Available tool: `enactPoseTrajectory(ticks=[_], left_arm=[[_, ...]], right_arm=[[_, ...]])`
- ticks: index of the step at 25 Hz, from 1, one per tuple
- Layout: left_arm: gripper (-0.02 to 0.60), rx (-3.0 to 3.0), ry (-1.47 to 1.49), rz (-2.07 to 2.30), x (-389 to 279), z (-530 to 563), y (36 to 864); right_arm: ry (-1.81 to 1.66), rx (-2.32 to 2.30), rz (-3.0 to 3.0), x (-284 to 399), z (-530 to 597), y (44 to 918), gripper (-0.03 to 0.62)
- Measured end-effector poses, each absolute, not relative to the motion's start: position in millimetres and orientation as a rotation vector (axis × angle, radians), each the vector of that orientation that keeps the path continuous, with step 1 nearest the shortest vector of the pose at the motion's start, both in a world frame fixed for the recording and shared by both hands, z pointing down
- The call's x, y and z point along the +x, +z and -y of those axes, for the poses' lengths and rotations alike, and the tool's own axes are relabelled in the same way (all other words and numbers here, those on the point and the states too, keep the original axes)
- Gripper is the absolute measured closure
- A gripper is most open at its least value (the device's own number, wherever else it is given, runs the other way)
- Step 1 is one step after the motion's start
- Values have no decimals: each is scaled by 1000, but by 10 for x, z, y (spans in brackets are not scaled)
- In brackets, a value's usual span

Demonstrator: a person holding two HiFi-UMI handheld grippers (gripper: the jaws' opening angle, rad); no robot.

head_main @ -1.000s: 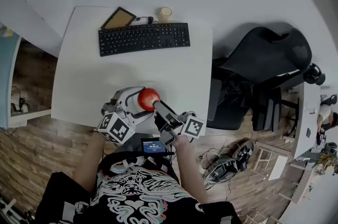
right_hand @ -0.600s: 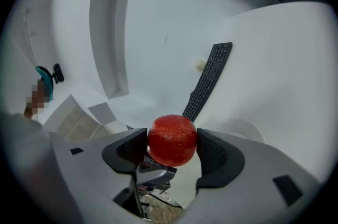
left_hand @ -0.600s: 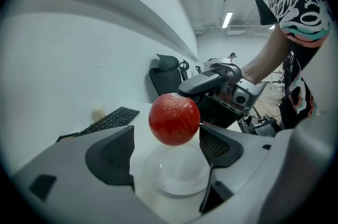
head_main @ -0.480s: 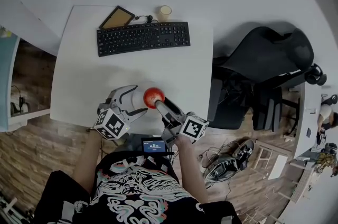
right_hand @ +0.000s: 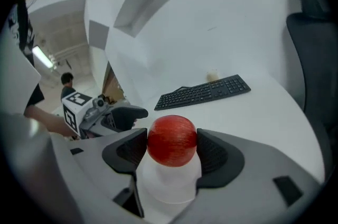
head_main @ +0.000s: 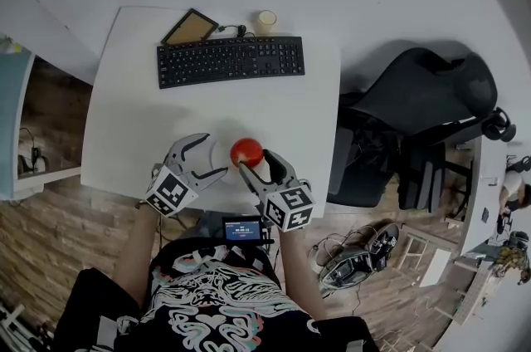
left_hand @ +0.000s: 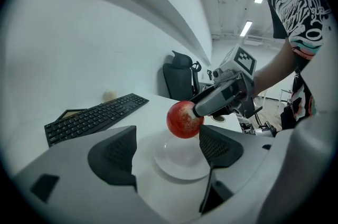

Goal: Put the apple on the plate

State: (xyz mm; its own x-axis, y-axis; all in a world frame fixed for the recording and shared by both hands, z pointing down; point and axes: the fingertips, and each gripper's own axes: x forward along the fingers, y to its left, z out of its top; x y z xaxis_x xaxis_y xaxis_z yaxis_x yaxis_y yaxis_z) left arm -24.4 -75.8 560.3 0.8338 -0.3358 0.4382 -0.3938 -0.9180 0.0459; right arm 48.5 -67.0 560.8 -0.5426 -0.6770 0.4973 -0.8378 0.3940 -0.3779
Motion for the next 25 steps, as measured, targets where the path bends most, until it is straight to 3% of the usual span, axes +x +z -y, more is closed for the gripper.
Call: enactPoseTrajectory(ticks=[6,25], left_arm=[[206,2855,648,588,-269,769,5575],[206,2812,686,575,-327,760,5691]], right_arm=[[443,1252,2237,440,656,5648,298],[-315,958,1794,327,669,5963,298]])
